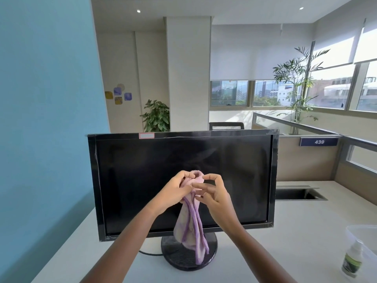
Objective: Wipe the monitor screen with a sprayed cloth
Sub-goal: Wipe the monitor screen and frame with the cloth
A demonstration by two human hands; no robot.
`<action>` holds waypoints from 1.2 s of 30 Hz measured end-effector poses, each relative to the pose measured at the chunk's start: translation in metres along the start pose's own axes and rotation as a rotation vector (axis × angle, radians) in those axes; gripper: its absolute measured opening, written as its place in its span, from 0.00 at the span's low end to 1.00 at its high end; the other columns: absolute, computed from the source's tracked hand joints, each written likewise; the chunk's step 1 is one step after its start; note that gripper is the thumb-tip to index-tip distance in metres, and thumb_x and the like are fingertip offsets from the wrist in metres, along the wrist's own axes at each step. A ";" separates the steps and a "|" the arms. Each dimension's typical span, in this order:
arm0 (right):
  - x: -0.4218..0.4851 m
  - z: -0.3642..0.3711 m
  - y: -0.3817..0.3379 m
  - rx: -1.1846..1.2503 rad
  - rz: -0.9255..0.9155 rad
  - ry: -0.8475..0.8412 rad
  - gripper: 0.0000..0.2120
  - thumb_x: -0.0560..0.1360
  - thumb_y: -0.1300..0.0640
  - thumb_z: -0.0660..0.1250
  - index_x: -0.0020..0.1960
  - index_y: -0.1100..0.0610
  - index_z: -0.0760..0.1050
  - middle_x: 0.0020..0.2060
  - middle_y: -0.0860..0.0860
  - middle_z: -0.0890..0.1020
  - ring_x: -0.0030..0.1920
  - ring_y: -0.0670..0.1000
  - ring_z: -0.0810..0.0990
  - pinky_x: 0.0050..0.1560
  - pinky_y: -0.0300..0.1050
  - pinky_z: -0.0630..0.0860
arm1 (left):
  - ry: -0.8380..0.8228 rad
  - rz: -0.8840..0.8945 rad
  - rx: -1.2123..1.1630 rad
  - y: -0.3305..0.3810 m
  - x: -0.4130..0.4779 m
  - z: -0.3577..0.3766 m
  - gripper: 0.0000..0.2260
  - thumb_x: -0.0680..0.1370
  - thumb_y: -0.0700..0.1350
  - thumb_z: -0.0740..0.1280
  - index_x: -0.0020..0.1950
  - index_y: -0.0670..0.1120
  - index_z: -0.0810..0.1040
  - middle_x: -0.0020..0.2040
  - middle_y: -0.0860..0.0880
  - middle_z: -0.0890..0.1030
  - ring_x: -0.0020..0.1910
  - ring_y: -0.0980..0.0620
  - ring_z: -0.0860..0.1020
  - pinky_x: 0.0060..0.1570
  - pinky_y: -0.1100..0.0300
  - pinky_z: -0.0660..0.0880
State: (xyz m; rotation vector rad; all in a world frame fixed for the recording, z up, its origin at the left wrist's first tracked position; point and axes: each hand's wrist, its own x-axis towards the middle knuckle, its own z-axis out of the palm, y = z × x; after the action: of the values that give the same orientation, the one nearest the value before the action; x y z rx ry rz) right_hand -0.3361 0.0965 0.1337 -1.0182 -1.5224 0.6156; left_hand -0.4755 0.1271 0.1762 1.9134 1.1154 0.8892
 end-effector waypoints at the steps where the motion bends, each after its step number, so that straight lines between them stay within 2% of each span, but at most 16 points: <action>1: -0.002 -0.001 0.000 -0.023 -0.033 0.029 0.17 0.77 0.66 0.61 0.50 0.43 0.67 0.42 0.36 0.82 0.47 0.45 0.82 0.45 0.38 0.81 | -0.002 0.016 0.025 0.001 0.000 -0.004 0.09 0.77 0.42 0.61 0.53 0.55 0.70 0.55 0.52 0.74 0.51 0.56 0.76 0.42 0.67 0.75; 4: -0.012 0.003 0.002 -0.176 -0.228 0.153 0.19 0.76 0.64 0.64 0.51 0.39 0.69 0.52 0.33 0.78 0.54 0.39 0.77 0.55 0.40 0.78 | 0.005 0.066 -0.053 0.006 -0.002 -0.012 0.10 0.77 0.39 0.59 0.53 0.53 0.72 0.54 0.47 0.76 0.51 0.54 0.76 0.47 0.65 0.73; 6: -0.020 0.011 0.009 -0.375 -0.321 0.204 0.16 0.75 0.53 0.65 0.61 0.43 0.69 0.67 0.39 0.66 0.68 0.42 0.64 0.66 0.40 0.65 | 0.050 0.073 -0.201 0.009 -0.004 -0.016 0.11 0.77 0.38 0.57 0.52 0.52 0.74 0.49 0.46 0.76 0.46 0.54 0.75 0.45 0.64 0.72; 8: -0.029 0.020 0.019 -0.450 -0.274 0.186 0.30 0.71 0.37 0.61 0.70 0.39 0.57 0.74 0.43 0.48 0.74 0.45 0.47 0.70 0.46 0.53 | 0.091 0.051 -0.348 0.011 -0.005 -0.018 0.13 0.78 0.38 0.55 0.50 0.52 0.75 0.44 0.48 0.76 0.41 0.53 0.74 0.41 0.62 0.71; 9: -0.032 0.026 0.022 -0.432 -0.233 0.170 0.35 0.68 0.32 0.59 0.71 0.34 0.50 0.73 0.41 0.41 0.75 0.46 0.42 0.71 0.48 0.52 | 0.104 0.041 -0.408 0.011 -0.005 -0.017 0.13 0.78 0.37 0.54 0.48 0.51 0.76 0.43 0.48 0.76 0.39 0.53 0.74 0.40 0.61 0.71; 11: -0.034 0.037 0.026 -0.390 -0.201 0.149 0.40 0.66 0.29 0.60 0.71 0.32 0.42 0.73 0.40 0.35 0.76 0.49 0.42 0.70 0.49 0.57 | 0.113 0.045 -0.498 0.010 -0.005 -0.015 0.14 0.78 0.36 0.54 0.47 0.50 0.77 0.42 0.48 0.77 0.38 0.53 0.74 0.40 0.60 0.71; 13: -0.029 0.047 0.027 -0.384 -0.217 0.166 0.41 0.69 0.35 0.64 0.71 0.35 0.40 0.73 0.42 0.38 0.74 0.52 0.55 0.64 0.45 0.68 | 0.119 0.063 -0.543 0.007 -0.006 -0.015 0.14 0.78 0.36 0.53 0.48 0.48 0.77 0.42 0.49 0.78 0.39 0.55 0.76 0.40 0.62 0.74; 15: -0.018 0.051 0.026 -0.412 -0.250 0.206 0.39 0.73 0.50 0.67 0.71 0.35 0.42 0.74 0.47 0.47 0.63 0.53 0.73 0.49 0.40 0.77 | 0.125 0.080 -0.560 0.004 -0.006 -0.020 0.14 0.78 0.36 0.53 0.49 0.48 0.76 0.43 0.50 0.78 0.37 0.59 0.77 0.38 0.65 0.75; 18: 0.006 0.046 0.024 -0.468 -0.331 0.271 0.36 0.74 0.65 0.65 0.70 0.39 0.53 0.71 0.54 0.60 0.54 0.54 0.78 0.37 0.39 0.77 | 0.185 0.123 -0.460 0.003 -0.006 -0.035 0.13 0.79 0.36 0.54 0.51 0.49 0.75 0.44 0.50 0.78 0.42 0.58 0.78 0.44 0.63 0.76; 21: 0.032 0.032 0.015 -0.486 -0.402 0.389 0.32 0.73 0.67 0.66 0.69 0.47 0.57 0.70 0.58 0.61 0.58 0.59 0.77 0.40 0.41 0.74 | 0.436 0.256 -0.091 -0.003 -0.005 -0.060 0.12 0.78 0.36 0.56 0.57 0.47 0.73 0.51 0.48 0.77 0.52 0.54 0.76 0.56 0.63 0.71; 23: 0.051 0.021 0.013 -0.479 -0.410 0.490 0.31 0.74 0.64 0.66 0.71 0.48 0.57 0.71 0.59 0.59 0.64 0.61 0.71 0.49 0.45 0.75 | 0.680 0.347 0.267 -0.010 -0.006 -0.083 0.12 0.78 0.37 0.58 0.60 0.43 0.73 0.56 0.44 0.75 0.58 0.52 0.73 0.61 0.63 0.67; 25: 0.069 0.011 0.015 -0.518 -0.393 0.588 0.31 0.75 0.61 0.65 0.73 0.51 0.55 0.73 0.61 0.55 0.71 0.62 0.60 0.63 0.53 0.69 | 0.878 0.364 0.561 -0.020 -0.006 -0.107 0.13 0.77 0.38 0.59 0.61 0.40 0.72 0.60 0.40 0.74 0.63 0.44 0.71 0.66 0.54 0.65; 27: 0.085 0.004 0.023 -0.613 -0.333 0.671 0.30 0.76 0.56 0.62 0.74 0.56 0.53 0.74 0.63 0.54 0.74 0.63 0.50 0.71 0.59 0.57 | 1.020 0.286 0.686 -0.032 -0.004 -0.129 0.15 0.78 0.40 0.59 0.63 0.39 0.71 0.65 0.36 0.70 0.67 0.38 0.66 0.68 0.43 0.62; 31: 0.106 0.011 0.033 -0.607 -0.128 0.714 0.34 0.76 0.46 0.55 0.75 0.62 0.48 0.75 0.59 0.51 0.75 0.61 0.47 0.73 0.63 0.49 | 1.088 0.057 0.474 -0.059 -0.001 -0.164 0.22 0.80 0.47 0.53 0.73 0.43 0.56 0.75 0.38 0.53 0.75 0.41 0.51 0.71 0.41 0.48; 34: 0.114 0.042 0.033 -0.618 -0.129 0.681 0.37 0.73 0.41 0.47 0.75 0.61 0.44 0.75 0.53 0.48 0.75 0.53 0.44 0.74 0.61 0.46 | 0.934 0.026 0.089 -0.075 0.001 -0.178 0.24 0.81 0.52 0.46 0.75 0.48 0.46 0.77 0.47 0.50 0.76 0.49 0.50 0.73 0.50 0.46; 36: 0.117 0.073 0.028 -0.650 -0.147 0.630 0.36 0.74 0.40 0.47 0.74 0.60 0.42 0.75 0.54 0.49 0.75 0.52 0.44 0.74 0.61 0.47 | 0.825 0.066 -0.008 -0.083 0.000 -0.178 0.23 0.80 0.54 0.43 0.75 0.51 0.46 0.77 0.51 0.50 0.75 0.52 0.51 0.72 0.55 0.47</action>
State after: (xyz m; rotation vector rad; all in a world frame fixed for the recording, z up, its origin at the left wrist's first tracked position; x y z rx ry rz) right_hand -0.3966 0.2218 0.1544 -1.3991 -1.2135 -0.3267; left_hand -0.6569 0.2008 0.1928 1.5928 1.4902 1.8023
